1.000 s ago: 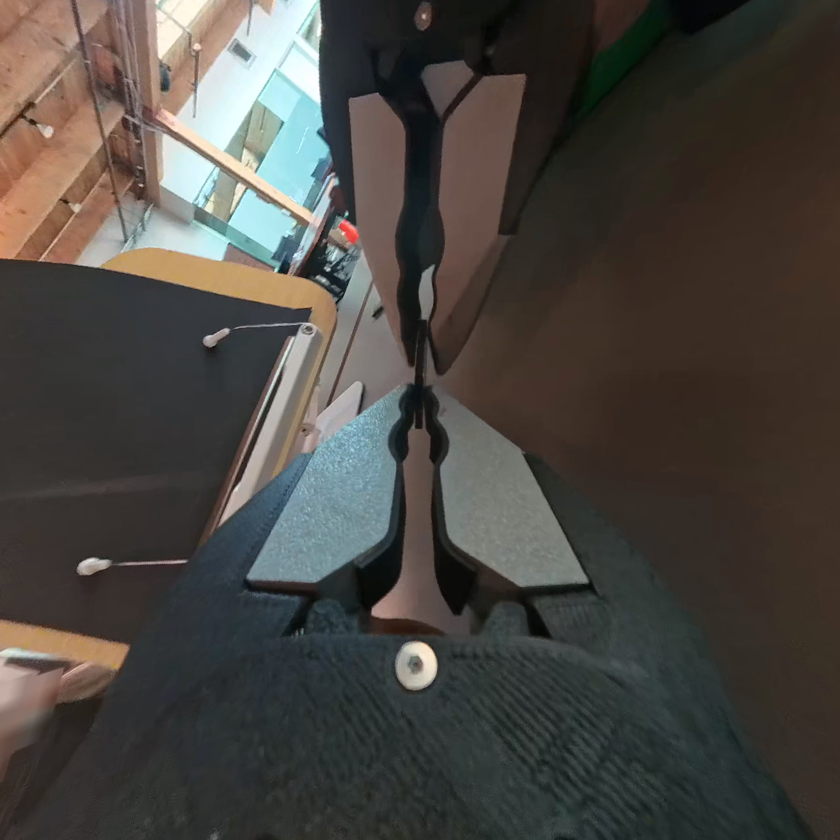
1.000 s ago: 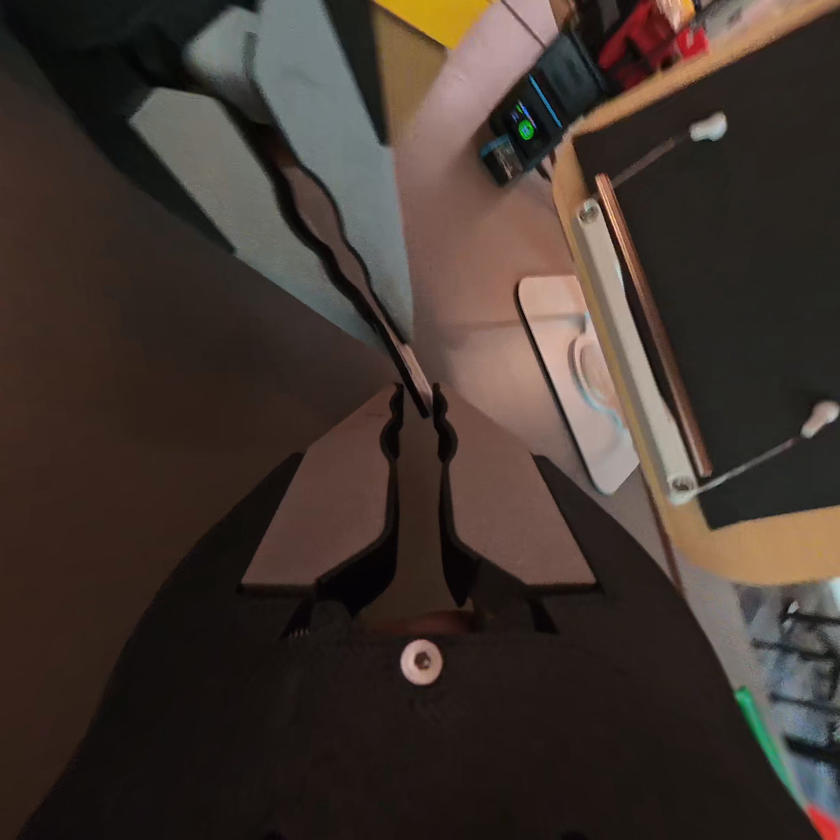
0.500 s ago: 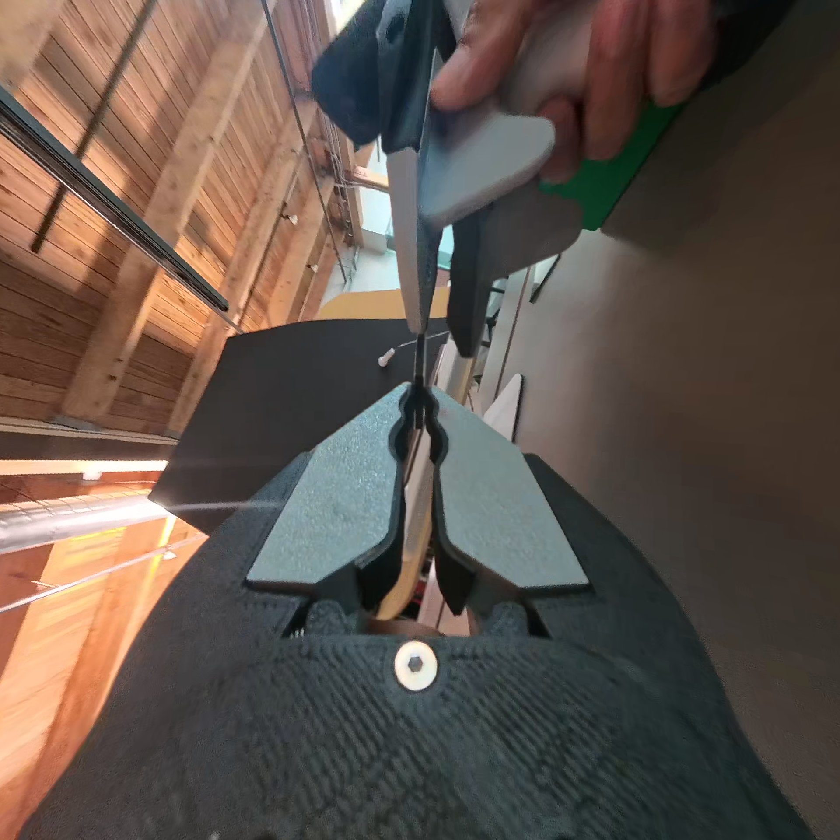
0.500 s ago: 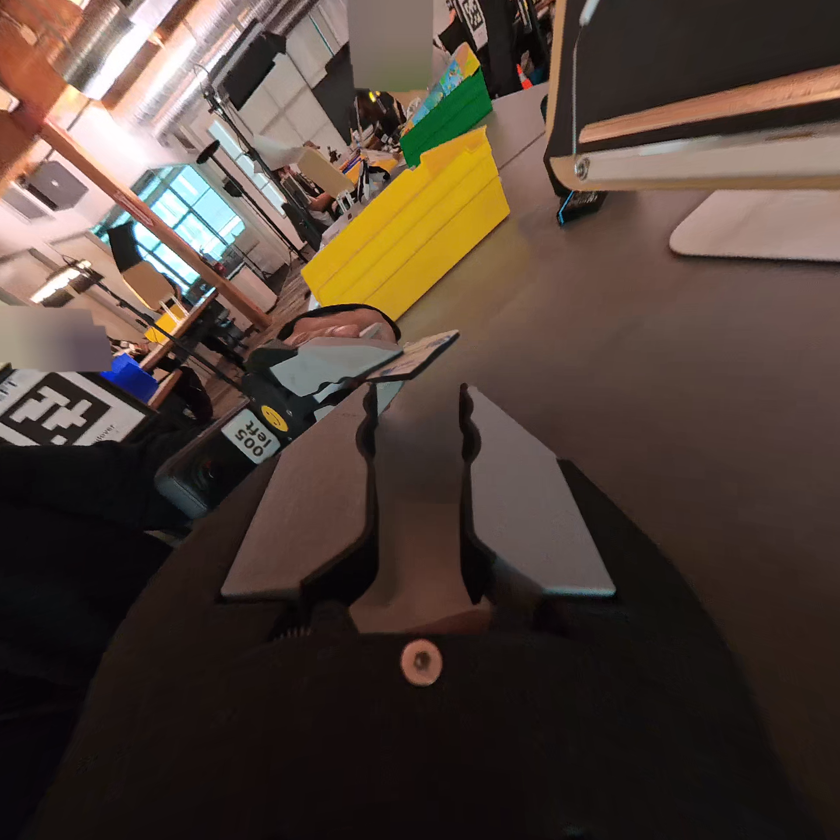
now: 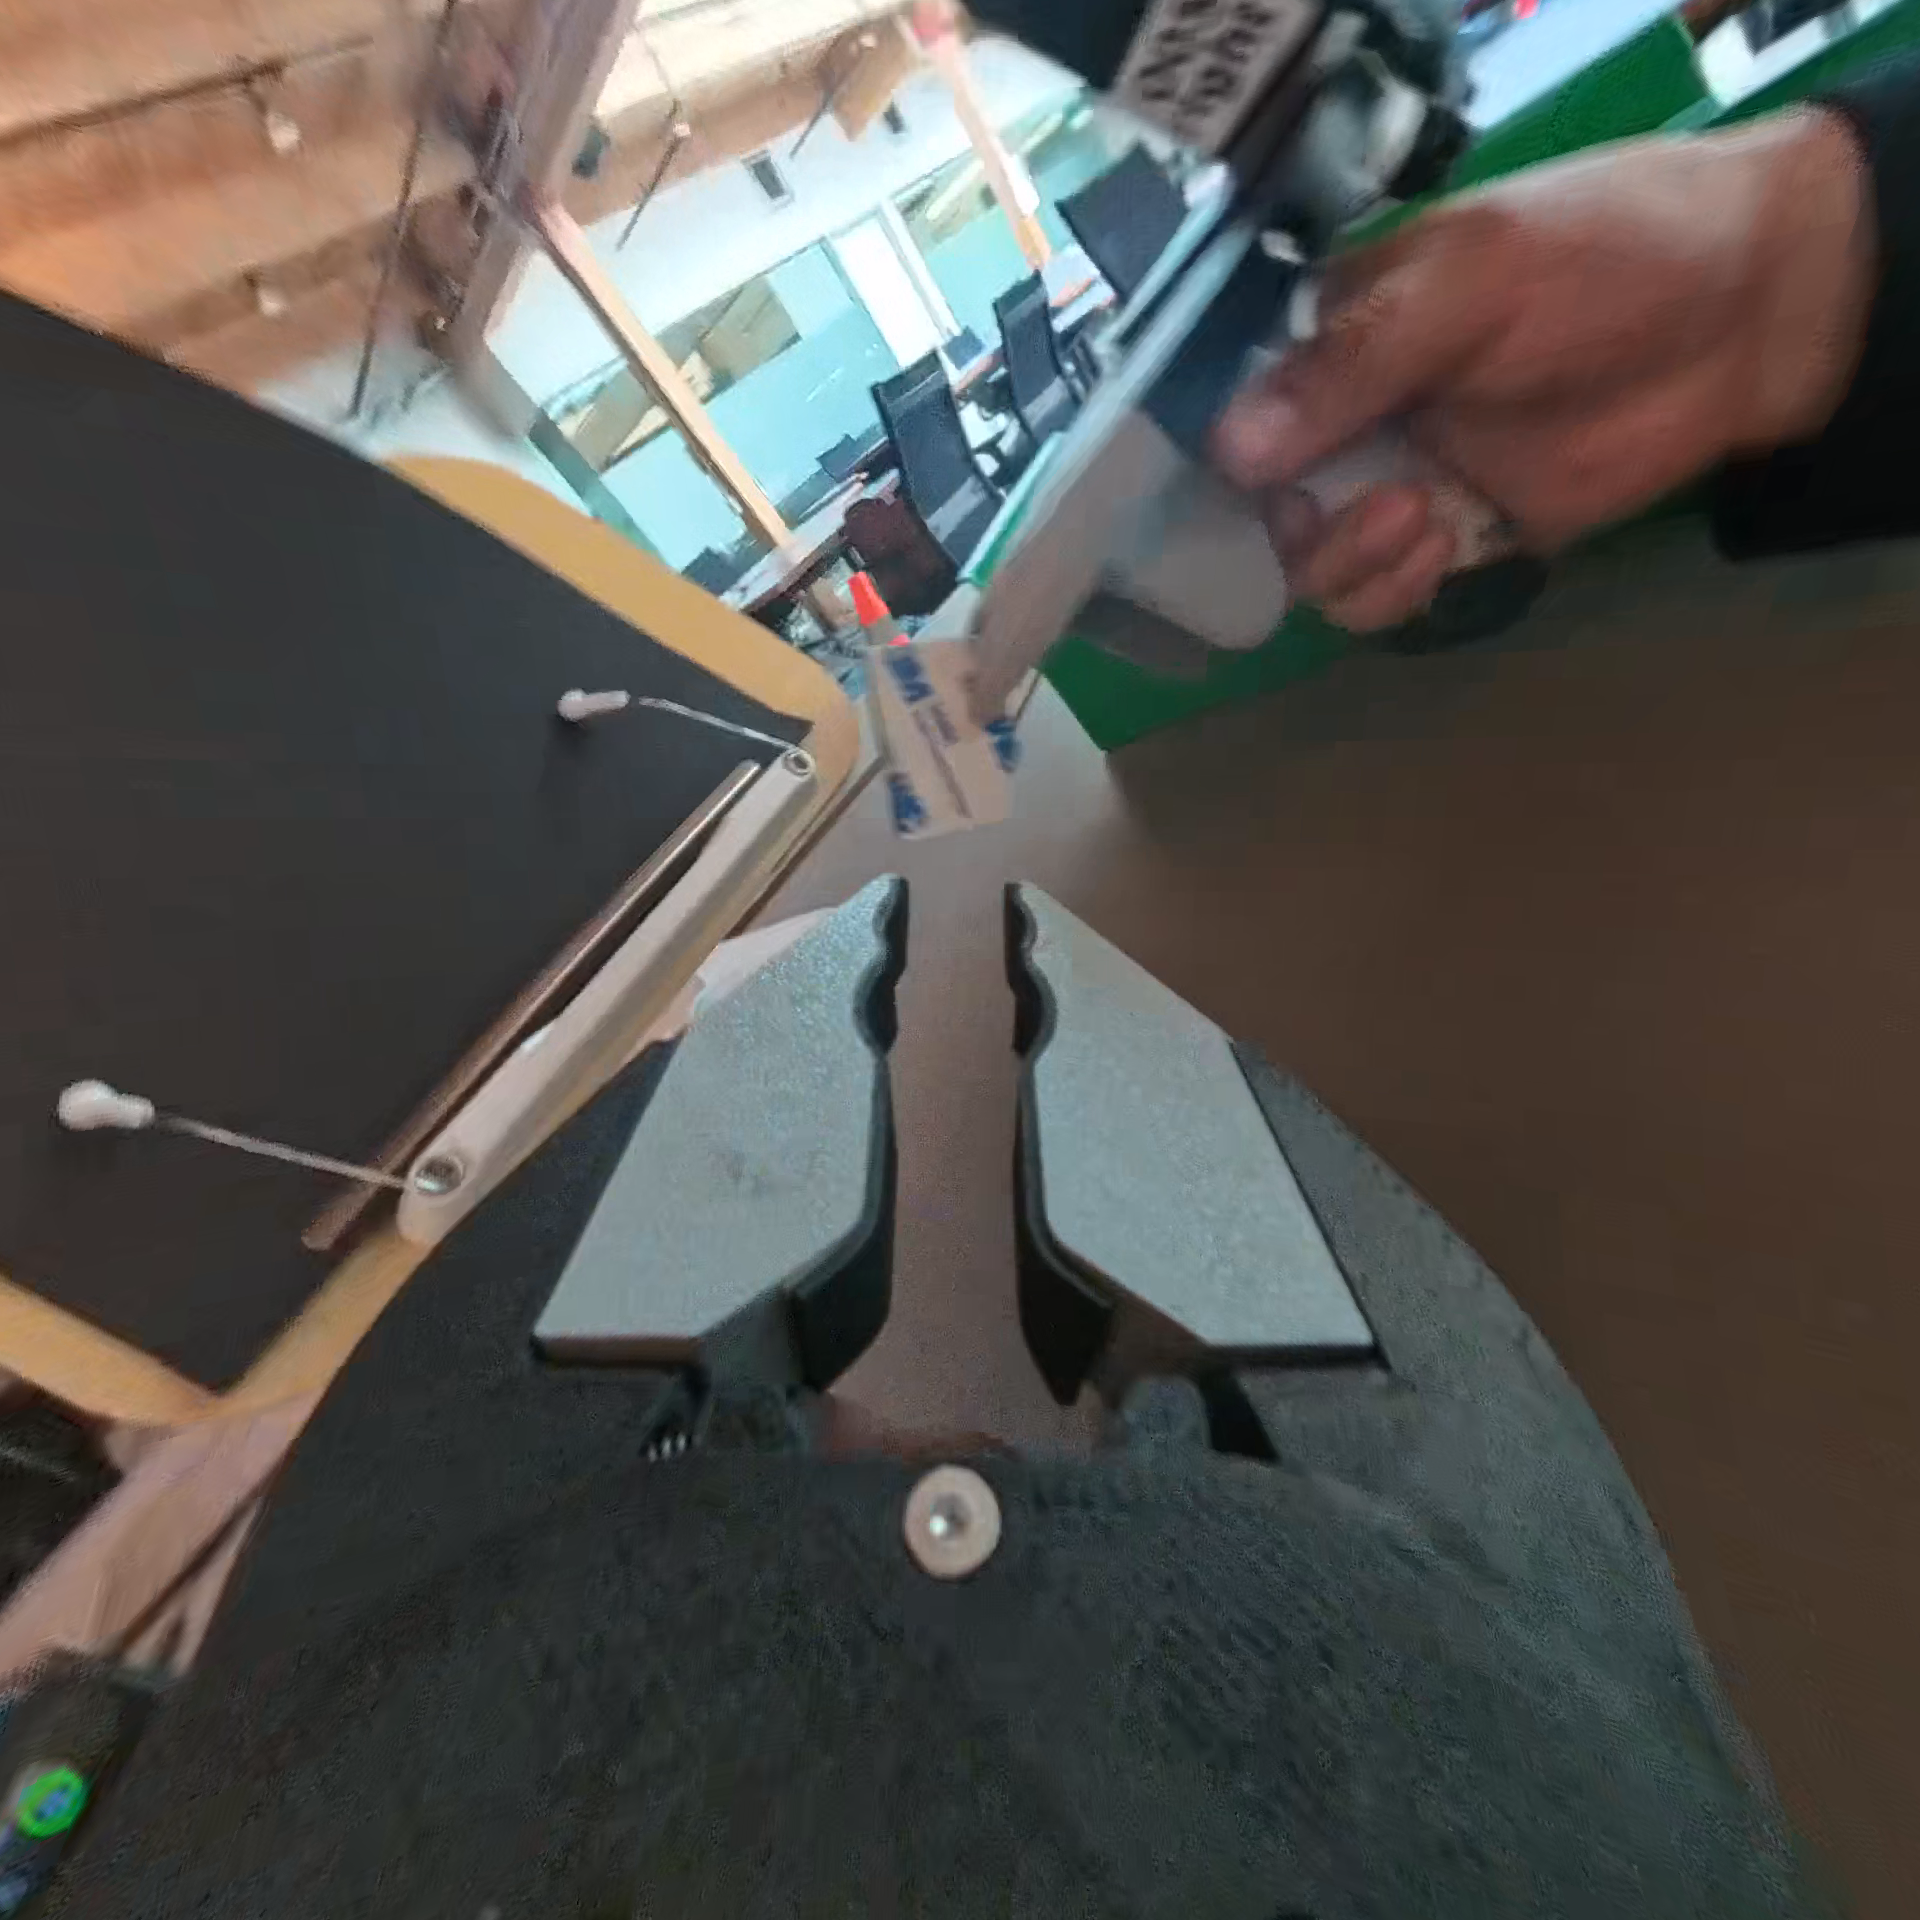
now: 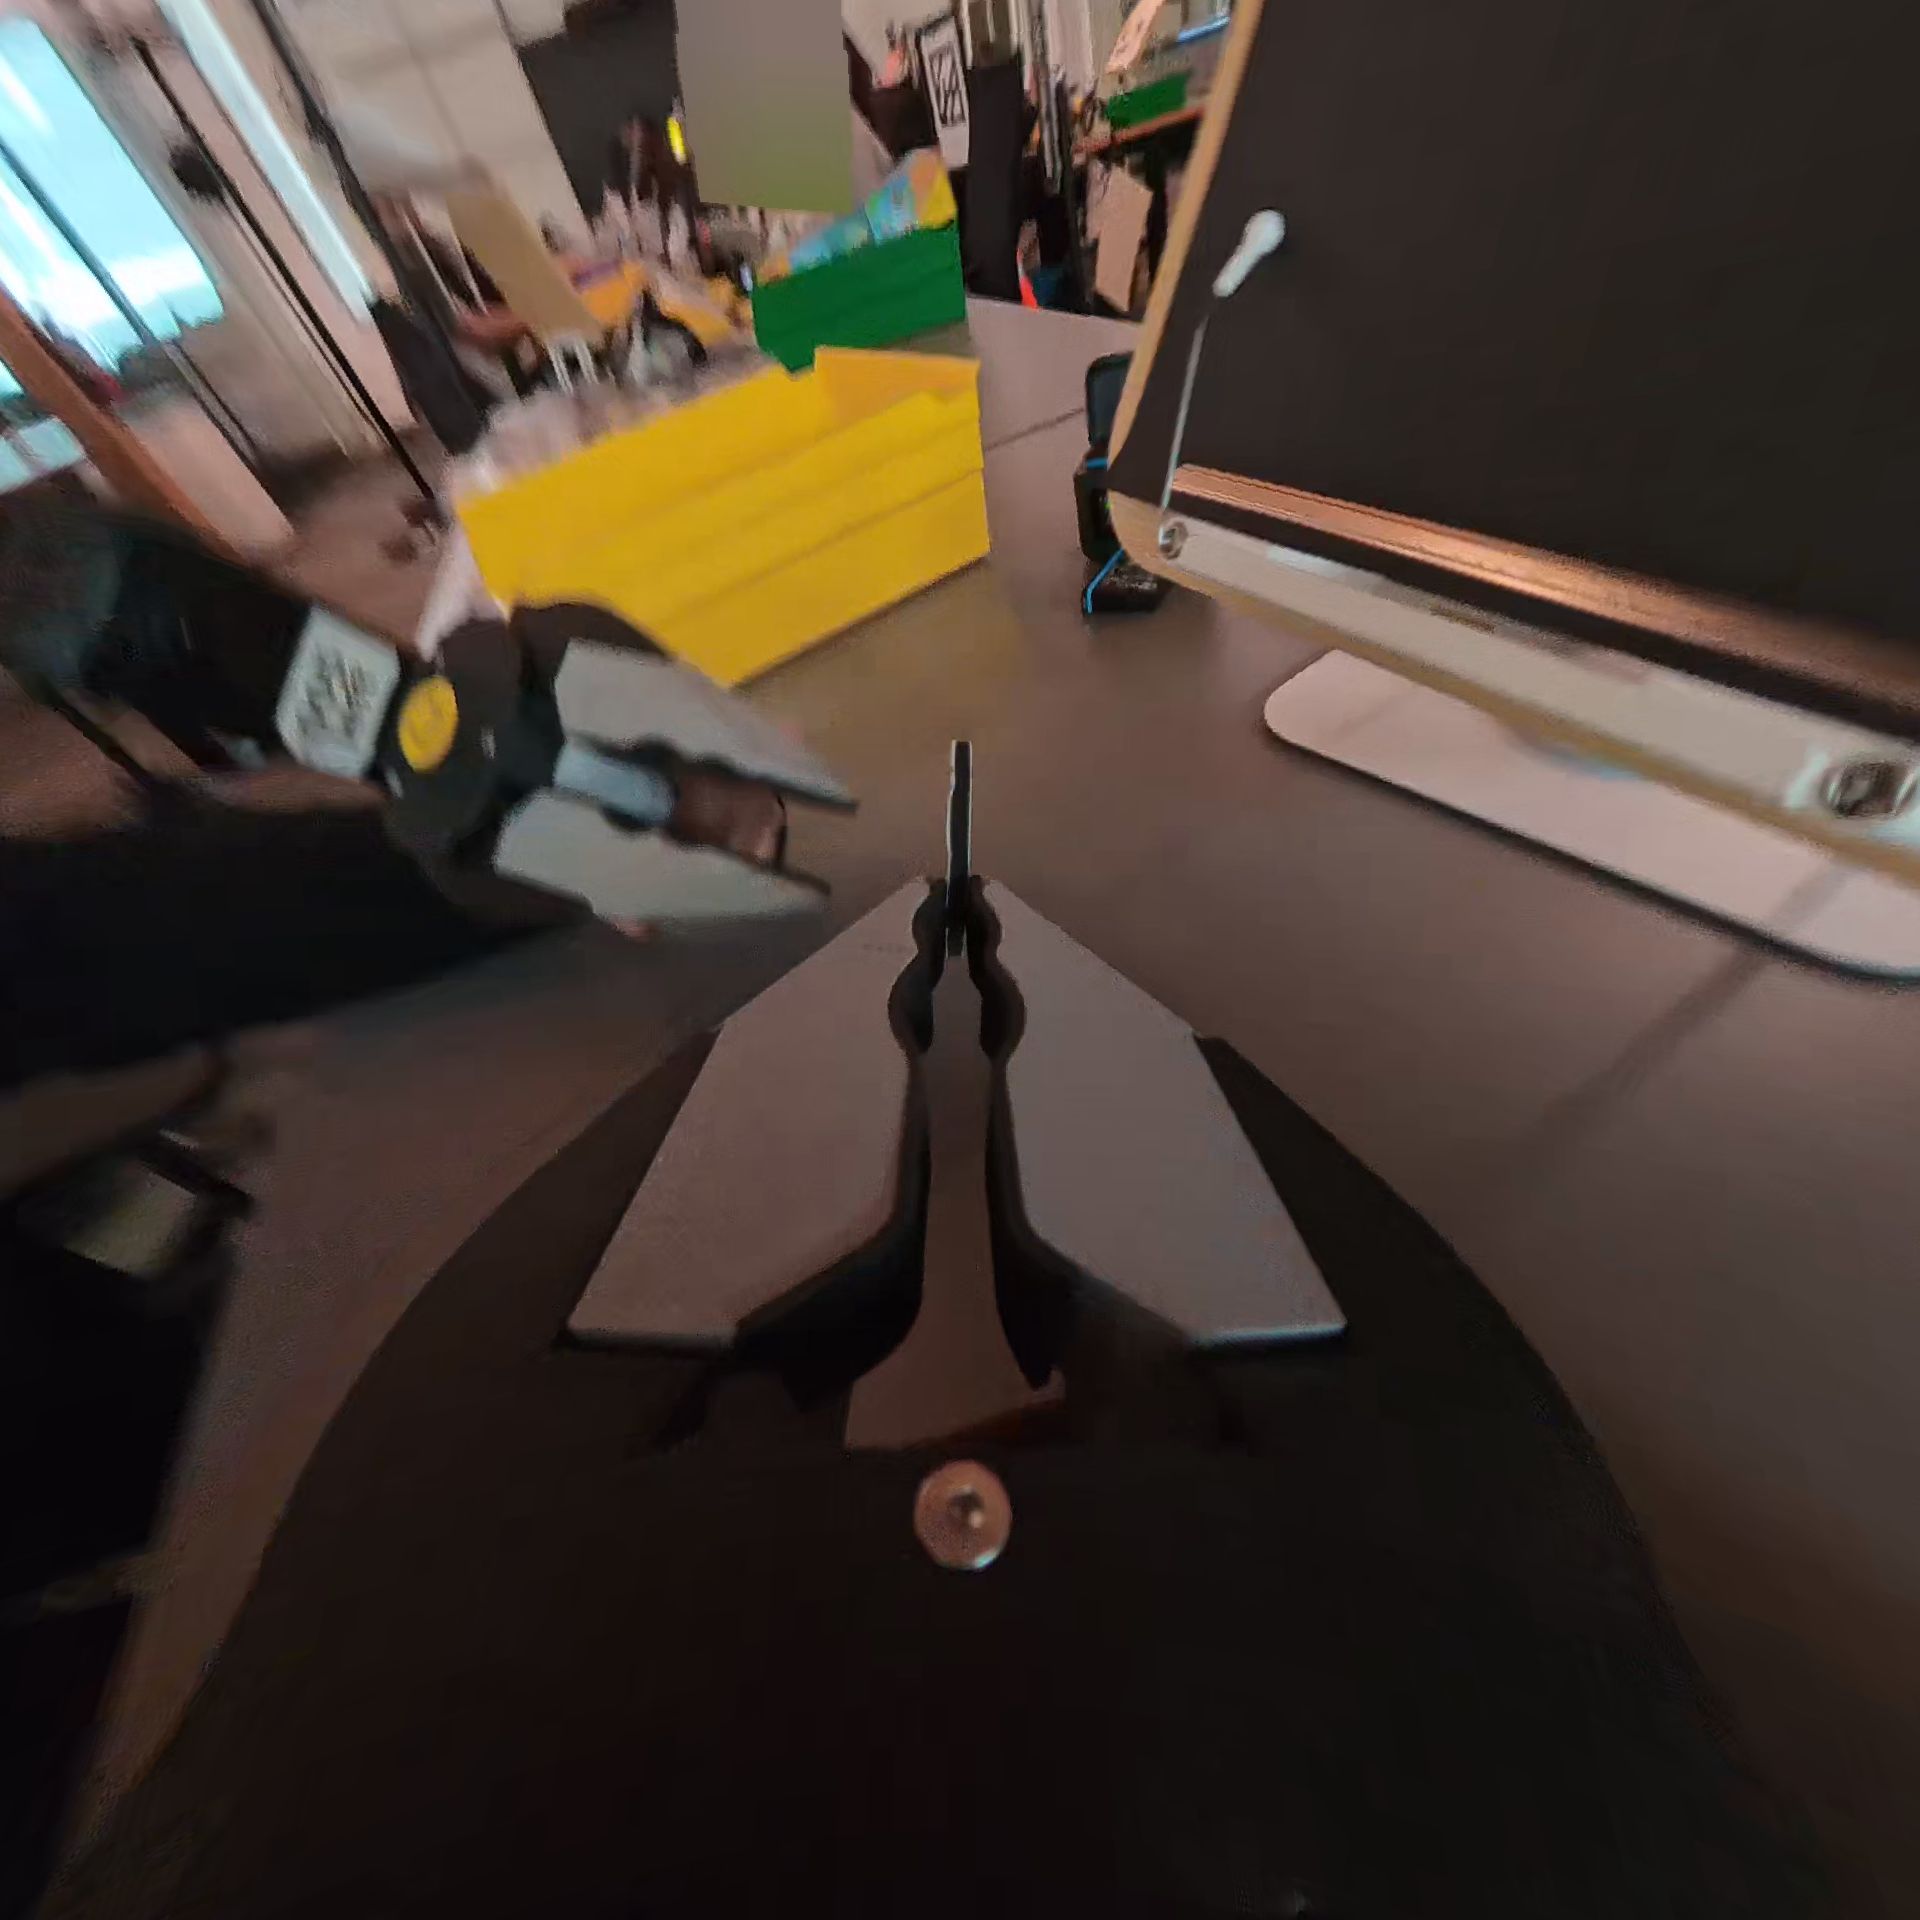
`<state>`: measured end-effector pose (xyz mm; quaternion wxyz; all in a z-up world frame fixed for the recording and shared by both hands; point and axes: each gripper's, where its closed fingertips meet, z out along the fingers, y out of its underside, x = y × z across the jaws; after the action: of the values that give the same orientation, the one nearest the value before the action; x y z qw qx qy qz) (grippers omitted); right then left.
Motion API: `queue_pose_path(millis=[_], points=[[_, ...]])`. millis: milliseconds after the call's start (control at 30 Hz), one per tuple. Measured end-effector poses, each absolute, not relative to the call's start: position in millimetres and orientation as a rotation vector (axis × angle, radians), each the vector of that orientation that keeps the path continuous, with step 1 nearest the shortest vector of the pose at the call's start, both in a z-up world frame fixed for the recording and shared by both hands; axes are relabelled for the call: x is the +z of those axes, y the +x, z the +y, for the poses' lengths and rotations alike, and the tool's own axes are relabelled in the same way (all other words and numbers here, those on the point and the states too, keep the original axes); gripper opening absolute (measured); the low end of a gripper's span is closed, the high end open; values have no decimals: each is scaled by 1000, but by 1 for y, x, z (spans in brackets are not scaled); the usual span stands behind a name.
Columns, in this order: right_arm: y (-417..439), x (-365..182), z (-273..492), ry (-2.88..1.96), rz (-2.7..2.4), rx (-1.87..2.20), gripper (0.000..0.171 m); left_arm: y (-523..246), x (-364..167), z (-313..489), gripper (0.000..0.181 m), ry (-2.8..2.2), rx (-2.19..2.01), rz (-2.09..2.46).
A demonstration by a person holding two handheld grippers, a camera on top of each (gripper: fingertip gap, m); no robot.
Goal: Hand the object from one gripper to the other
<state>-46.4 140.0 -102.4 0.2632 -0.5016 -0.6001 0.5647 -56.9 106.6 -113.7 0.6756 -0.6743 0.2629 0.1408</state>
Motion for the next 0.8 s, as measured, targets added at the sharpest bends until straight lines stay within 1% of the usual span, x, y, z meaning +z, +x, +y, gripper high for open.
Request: queue_pose_path(millis=[67, 100, 167, 233, 300, 333, 367, 433, 467, 500, 533, 567, 633, 700, 800], points=[[-47, -108, 133, -1235, -1725, 1346, 0, -65, -109, 108, 23, -1525, 247, 507], [-47, -112, 128, -1174, -1771, 1269, 0, -64, -112, 108, 31, -1549, 190, 499], [-47, -114, 116, -1048, -1834, 1175, 0, -61, -117, 108, 33, -1572, 158, 516], [-45, -113, 101, -919, -1880, 1138, 0, -56, -120, 108, 28, -1562, 191, 563], [-43, -113, 92, -827, -1904, 1090, 0, -43, -127, 105, 20, -1583, 137, 629], [-42, -112, 88, -798, -1905, 1089, 0, -41, -129, 105, 14, -1599, 123, 635], [-41, -112, 86, -795, -1903, 1104, 4, -39, -129, 105, 2, -1598, 110, 645], [-41, -111, 89, -868, -1899, 1144, 4, -40, -129, 105, 0, -1596, 110, 653], [-43, -112, 96, -934, -1886, 1156, 5, -50, -125, 107, 0, -1586, 189, 622], [-45, -115, 103, -1007, -1870, 1168, 14, -60, -121, 109, 0, -1571, 296, 609], [-46, -117, 109, -1079, -1859, 1195, 28, -72, -120, 110, 0, -1566, 428, 610], [-47, -119, 111, -1142, -1853, 1243, 35, -84, -120, 112, 0, -1565, 589, 615], [-48, -119, 107, -1224, -1838, 1374, 39, -96, -120, 113, 0, -1524, 859, 680], [-51, -116, 102, -1280, -1803, 1509, 49, -95, -122, 116, 0, -1498, 963, 730], [-56, -116, 97, -1404, -1736, 1682, 49, -88, -118, 118, 0, -1424, 1066, 804]])
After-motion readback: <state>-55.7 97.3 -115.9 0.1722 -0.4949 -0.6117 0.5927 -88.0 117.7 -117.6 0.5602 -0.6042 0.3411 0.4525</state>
